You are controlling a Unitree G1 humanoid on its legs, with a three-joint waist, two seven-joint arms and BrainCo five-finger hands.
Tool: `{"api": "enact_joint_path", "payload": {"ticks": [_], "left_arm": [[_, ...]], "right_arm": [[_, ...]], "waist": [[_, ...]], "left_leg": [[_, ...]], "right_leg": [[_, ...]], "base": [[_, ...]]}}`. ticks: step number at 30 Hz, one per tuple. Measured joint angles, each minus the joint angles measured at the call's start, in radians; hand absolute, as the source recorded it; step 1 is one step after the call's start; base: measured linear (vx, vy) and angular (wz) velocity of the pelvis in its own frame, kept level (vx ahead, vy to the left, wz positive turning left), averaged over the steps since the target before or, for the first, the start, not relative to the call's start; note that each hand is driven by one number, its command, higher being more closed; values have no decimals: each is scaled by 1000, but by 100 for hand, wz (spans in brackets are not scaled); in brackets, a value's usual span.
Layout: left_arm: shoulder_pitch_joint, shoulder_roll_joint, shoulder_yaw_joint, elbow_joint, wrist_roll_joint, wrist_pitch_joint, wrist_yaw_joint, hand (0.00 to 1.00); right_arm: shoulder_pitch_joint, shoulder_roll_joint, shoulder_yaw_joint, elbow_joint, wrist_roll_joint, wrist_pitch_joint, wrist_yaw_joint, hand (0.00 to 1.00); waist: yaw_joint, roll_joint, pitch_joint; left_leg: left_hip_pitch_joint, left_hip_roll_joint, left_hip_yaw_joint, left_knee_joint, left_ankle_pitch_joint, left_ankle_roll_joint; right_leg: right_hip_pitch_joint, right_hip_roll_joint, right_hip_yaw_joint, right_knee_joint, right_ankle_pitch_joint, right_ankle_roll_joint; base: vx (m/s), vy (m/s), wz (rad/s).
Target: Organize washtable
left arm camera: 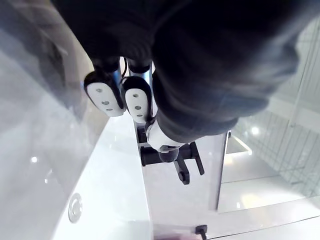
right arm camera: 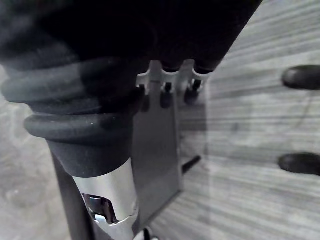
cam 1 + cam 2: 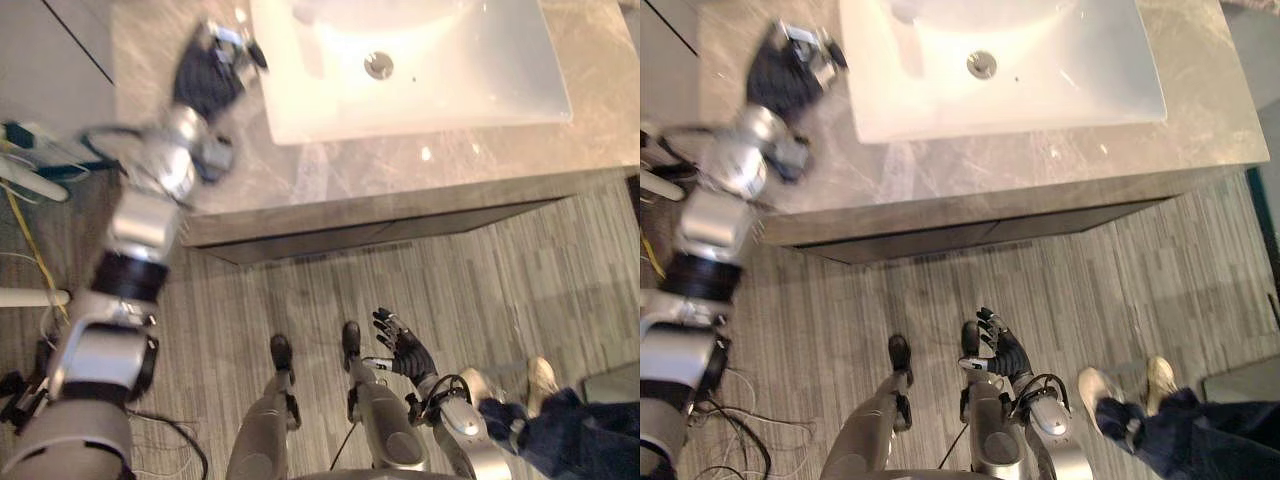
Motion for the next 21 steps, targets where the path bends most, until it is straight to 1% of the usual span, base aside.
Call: {"api": "enact_joint_path", "payload": {"ticks": [1,3,4,5,6,8,10,11,12,13,14,15,16,17,18,19,21], "left_arm": [[53,-24,14,-20,-13,0,-1,100],[257,-107,67,-83,-73,2,-18,100],[307,-124,84,-103,-83,3,-19,100],[399,-155,125,-140,-91,3,-19,100],[445,-169,148,-159,-92,3,-18,100],[597,-234,215,-203,-110,2,-18,100],[768,-322,259,-255,-133,2,-31,100],[861,-367,263,-269,-141,3,-54,100],[906,-386,262,-275,-142,3,-64,100],[989,-421,261,-275,-143,6,-85,100],[1041,-444,258,-270,-143,13,-104,100],[1075,-454,232,-242,-143,13,-120,100],[1093,-454,202,-170,-143,20,-137,100],[1094,-457,175,-104,-141,30,-154,0],[1090,-462,139,2,-139,39,-170,0],[1086,-465,126,58,-134,41,-174,0],[1043,-477,64,286,-95,62,-190,0]], "right_arm": [[-2,1,-12,4,0,0,-1,0],[-7,0,-61,44,1,1,-6,0],[-6,0,-71,57,1,1,-7,0],[-6,2,-95,77,2,4,-8,0],[-6,3,-104,88,2,4,-9,0],[14,15,-131,110,2,7,-11,0],[61,34,-160,110,2,7,-6,0],[97,40,-174,110,1,8,1,0],[115,43,-179,111,1,8,1,0],[141,50,-187,117,1,8,6,0],[154,55,-194,125,0,8,17,0],[161,57,-199,139,0,8,23,0],[168,57,-203,164,-2,8,24,0],[172,56,-204,187,-10,8,24,0],[166,57,-204,224,-11,8,24,0],[162,57,-204,243,-11,8,23,0],[132,57,-204,345,-12,6,16,0]], "waist": [[7,11,-13],[37,49,-61],[43,55,-72],[48,68,-89],[50,70,-96],[68,75,-127],[83,78,-160],[94,79,-186],[99,79,-199],[103,78,-219],[103,77,-231],[103,78,-235],[103,81,-241],[103,81,-253],[104,82,-264],[104,82,-267],[102,82,-270]], "left_leg": [[14,-1,-2,-6,0,0],[67,-1,-12,-25,-3,-5],[77,-1,-16,-29,-4,-6],[98,0,-30,-34,-5,-6],[107,0,-35,-34,-6,-9],[136,1,-46,-36,-11,-13],[175,0,-57,-54,-12,-13],[191,0,-60,-61,-15,-17],[200,0,-60,-68,-16,-17],[213,-1,-64,-71,-17,-15],[218,-2,-67,-71,-17,-15],[226,-2,-71,-70,-17,-16],[235,-3,-80,-69,-17,-16],[234,-3,-86,-68,-17,-16],[235,-2,-87,-68,-17,-16],[235,-2,-87,-67,-17,-16],[238,2,-86,-64,-17,-17]], "right_leg": [[12,0,-2,0,-4,2],[61,1,-14,0,-23,10],[72,1,-19,0,-27,10],[97,2,-31,0,-36,13],[107,2,-38,0,-40,17],[142,3,-53,0,-51,14],[170,3,-64,0,-67,18],[187,2,-74,0,-75,18],[194,2,-77,0,-78,18],[208,2,-83,0,-83,20],[215,1,-85,0,-86,22],[227,2,-91,0,-86,22],[241,1,-101,0,-87,24],[243,1,-107,0,-88,26],[244,1,-107,0,-89,26],[244,1,-107,0,-89,27],[248,3,-107,-1,-90,29]], "base": [[111,-7,13],[120,-9,11],[110,-14,24],[79,-11,23],[79,-11,26],[41,-7,17],[28,-2,17],[31,4,16],[51,3,17],[45,1,12],[36,-1,13],[2,-5,16],[-12,-7,20],[-29,-8,17],[-30,-6,7],[-46,-8,0],[-65,-13,-2]]}}
